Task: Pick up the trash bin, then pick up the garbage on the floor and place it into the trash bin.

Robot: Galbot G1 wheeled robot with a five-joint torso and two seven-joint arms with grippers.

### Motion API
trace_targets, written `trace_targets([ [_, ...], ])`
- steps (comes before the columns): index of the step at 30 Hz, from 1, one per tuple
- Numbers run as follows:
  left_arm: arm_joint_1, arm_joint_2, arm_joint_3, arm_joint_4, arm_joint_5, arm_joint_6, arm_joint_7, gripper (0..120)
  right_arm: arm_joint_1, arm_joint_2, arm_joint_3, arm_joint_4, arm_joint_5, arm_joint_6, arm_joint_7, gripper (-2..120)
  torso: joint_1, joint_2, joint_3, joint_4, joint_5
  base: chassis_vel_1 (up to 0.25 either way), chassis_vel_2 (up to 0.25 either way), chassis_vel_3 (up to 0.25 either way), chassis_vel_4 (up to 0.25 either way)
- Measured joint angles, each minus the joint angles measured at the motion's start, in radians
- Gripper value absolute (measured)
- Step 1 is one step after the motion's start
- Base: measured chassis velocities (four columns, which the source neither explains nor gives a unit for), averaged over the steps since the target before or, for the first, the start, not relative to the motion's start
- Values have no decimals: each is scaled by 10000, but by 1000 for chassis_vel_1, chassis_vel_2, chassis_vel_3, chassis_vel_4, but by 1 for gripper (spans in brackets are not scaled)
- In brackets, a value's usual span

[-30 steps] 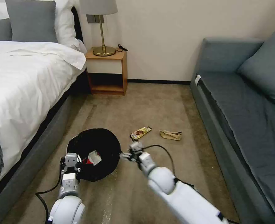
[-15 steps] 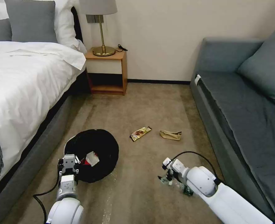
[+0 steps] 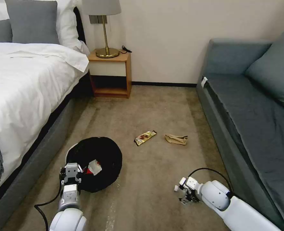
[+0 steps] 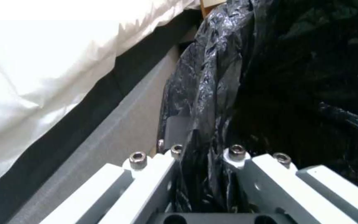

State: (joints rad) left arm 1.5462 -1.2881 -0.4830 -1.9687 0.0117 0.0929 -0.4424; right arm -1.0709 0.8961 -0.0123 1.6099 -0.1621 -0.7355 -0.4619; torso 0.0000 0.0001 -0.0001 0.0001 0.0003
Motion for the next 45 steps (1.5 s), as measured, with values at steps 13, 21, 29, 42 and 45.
trace_targets([
  [13, -37, 36, 42, 6, 2, 0, -12, 1, 52, 156, 121, -1330, -468, 612, 92, 100, 0, 0, 1, -1, -2, 0, 0, 0, 0],
  [21, 101, 15, 99, -222, 32, -16, -23, 1, 138, 285, 247, -1960, -773, 917, 82, 88, 0, 0, 1, -1, -3, 0, 0, 0, 0],
  [29, 130, 15, 102, -221, 36, -70, -34, 1, 3, 396, 319, -1934, -810, 984, 4, 60, 0, 0, 1, -1, -3, 0, 0, 0, 0],
  [42, 384, 25, 7, -334, 22, -275, -46, 1, -382, 534, 920, -1474, -807, 1121, -208, 30, 0, 0, 0, -1, -2, 0, 0, 0, 0],
  [45, 440, 8, 10, -360, 23, -312, -47, 1, -443, 593, 1112, -1331, -739, 1147, -230, 30, 0, 0, 0, -1, -3, 0, 0, 0, 0],
])
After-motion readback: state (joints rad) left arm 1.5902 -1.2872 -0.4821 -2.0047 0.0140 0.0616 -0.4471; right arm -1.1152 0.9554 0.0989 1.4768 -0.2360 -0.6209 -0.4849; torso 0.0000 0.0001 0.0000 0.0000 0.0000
